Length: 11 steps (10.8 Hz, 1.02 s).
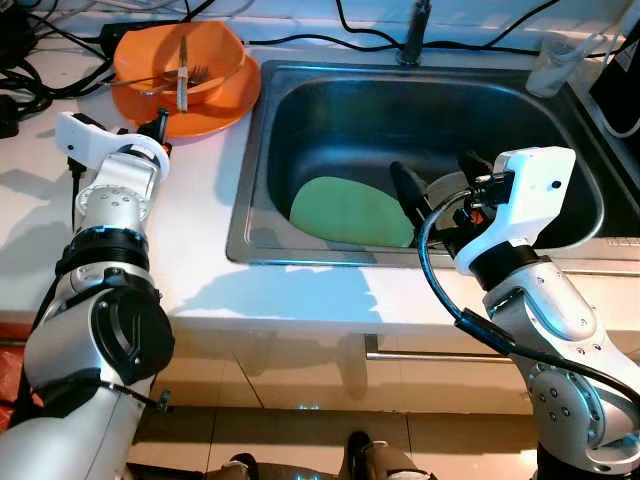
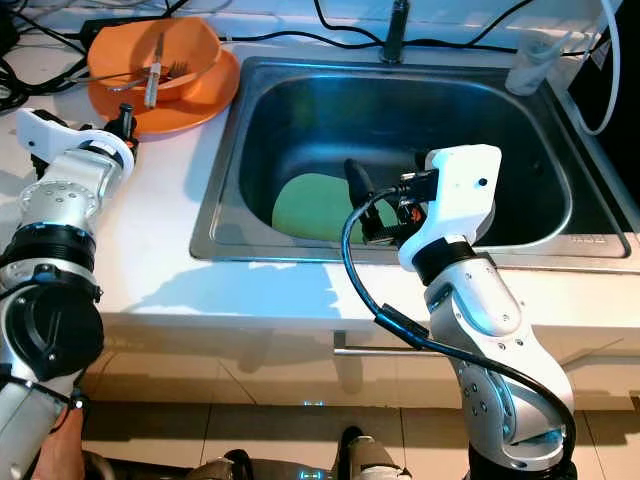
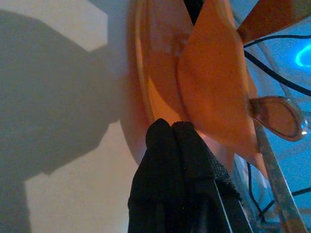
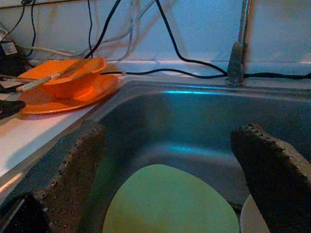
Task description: Kitchen organization
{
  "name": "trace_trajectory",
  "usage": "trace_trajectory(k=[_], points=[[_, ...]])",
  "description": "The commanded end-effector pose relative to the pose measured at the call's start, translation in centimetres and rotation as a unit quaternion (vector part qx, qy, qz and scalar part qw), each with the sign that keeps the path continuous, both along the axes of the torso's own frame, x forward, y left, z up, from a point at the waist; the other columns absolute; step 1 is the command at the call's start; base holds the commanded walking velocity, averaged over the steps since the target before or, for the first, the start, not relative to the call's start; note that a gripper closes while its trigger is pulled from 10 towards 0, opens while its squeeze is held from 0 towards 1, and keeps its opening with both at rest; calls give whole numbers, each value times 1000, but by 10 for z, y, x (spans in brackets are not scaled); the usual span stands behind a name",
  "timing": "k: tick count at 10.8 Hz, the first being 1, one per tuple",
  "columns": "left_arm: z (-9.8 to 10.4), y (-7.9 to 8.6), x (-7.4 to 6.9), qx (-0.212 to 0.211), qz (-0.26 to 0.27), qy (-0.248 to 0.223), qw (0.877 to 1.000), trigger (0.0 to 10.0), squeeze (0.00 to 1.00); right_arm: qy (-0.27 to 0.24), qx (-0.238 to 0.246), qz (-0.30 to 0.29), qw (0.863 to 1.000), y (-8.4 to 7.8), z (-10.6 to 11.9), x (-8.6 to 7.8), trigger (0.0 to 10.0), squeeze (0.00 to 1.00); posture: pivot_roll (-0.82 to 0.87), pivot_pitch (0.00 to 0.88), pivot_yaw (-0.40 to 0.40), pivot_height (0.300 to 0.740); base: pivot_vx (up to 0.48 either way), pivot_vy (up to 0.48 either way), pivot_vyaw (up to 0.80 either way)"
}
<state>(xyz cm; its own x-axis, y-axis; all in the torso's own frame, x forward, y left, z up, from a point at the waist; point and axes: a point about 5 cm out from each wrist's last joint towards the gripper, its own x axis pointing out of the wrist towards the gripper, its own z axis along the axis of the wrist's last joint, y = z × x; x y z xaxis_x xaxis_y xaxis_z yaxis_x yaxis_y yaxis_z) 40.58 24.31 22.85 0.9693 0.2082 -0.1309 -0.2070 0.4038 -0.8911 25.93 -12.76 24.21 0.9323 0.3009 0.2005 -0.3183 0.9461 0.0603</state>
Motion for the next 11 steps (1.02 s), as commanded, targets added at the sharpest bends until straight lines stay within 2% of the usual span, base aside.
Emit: trace_trajectory(k=[1,5,9,11], points=[[-67,-5,-14,-42,-12,120,992,0,0,-2,0,1,1000,1,0,1,10000,0,-256,223,-64,740,0,0,0],[-65,-6,-21,-43,-18,118,992,0,0,-2,1,7,1000,2,-1,3,10000,0,-238,221,-71,740,0,0,0],[-66,-2,-42,-38,-13,117,992,0,0,-1,4,17,1000,5,-3,7,10000,0,-205,218,-84,740,0,0,0],[-66,-3,-45,-36,-13,116,993,0,0,-2,4,21,1000,7,-4,9,10000,0,-203,212,-83,740,0,0,0]])
